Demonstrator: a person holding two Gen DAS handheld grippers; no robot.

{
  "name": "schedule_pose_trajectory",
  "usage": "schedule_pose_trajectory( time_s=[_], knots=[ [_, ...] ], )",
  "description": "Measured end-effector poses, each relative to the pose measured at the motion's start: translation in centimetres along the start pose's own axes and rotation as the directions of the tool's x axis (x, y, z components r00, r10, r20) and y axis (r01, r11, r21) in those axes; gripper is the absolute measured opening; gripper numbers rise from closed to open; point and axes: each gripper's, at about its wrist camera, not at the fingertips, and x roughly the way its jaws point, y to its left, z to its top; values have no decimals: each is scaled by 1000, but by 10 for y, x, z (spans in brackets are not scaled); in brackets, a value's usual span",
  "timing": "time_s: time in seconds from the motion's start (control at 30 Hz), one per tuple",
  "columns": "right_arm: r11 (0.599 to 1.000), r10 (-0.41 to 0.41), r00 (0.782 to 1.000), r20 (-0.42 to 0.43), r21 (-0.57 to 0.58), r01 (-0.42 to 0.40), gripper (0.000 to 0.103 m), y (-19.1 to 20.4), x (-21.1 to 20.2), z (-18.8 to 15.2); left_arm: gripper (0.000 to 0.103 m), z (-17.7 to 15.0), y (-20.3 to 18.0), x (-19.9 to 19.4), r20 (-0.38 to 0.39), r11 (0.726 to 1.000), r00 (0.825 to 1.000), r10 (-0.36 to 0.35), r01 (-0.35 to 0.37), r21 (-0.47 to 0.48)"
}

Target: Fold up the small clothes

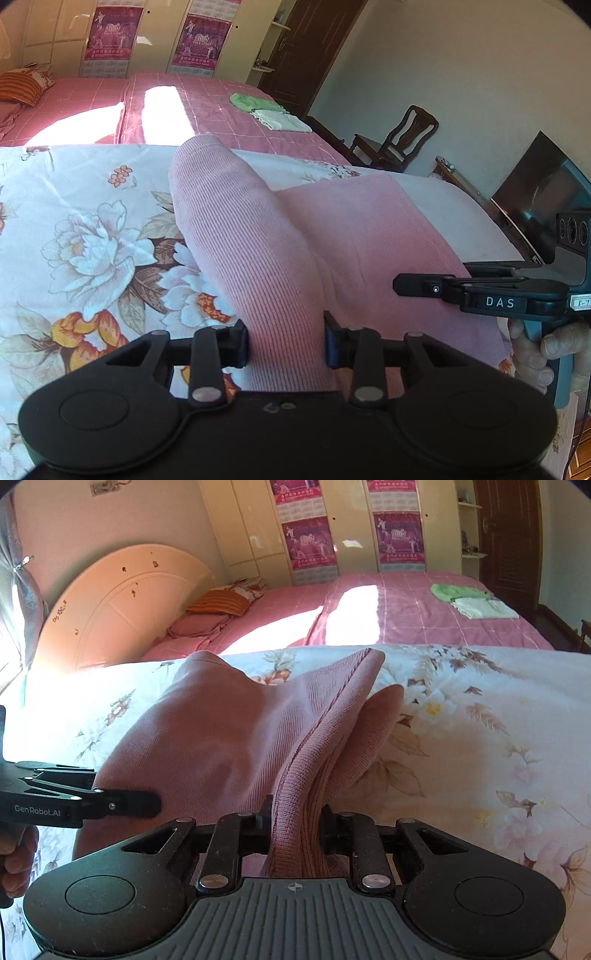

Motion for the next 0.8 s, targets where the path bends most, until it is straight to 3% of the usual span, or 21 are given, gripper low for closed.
schedule_pose_trajectory(
  time_s=[0.37, 0.57, 0.63, 0.7, 0.77, 0.8],
  knots=[
    [994, 93, 996, 14, -53, -92, 21, 131, 29, 5, 35, -25, 84, -100, 2, 996, 996, 92, -92, -21],
    [988, 149, 987, -55, -16, -150, 21, 180, 73, -15, 38, -49, 140, -126, -80, 987, 987, 138, -143, -68],
    [994, 103, 990, -97, 30, -101, 21, 179, 92, -25, 47, -60, 154, -117, -109, 985, 984, 143, -152, -83],
    [991, 75, 987, -140, 117, -59, 21, 166, 108, -35, 80, -67, 159, -116, -77, 978, 980, 184, -191, -88],
    [972, 122, 985, -118, 214, -95, 23, 145, 108, -42, 90, -72, 156, -116, -49, 969, 970, 240, -242, -51],
    [970, 125, 985, -115, 221, -98, 24, 141, 107, -43, 90, -74, 155, -117, -40, 968, 970, 242, -244, -52]
  ],
)
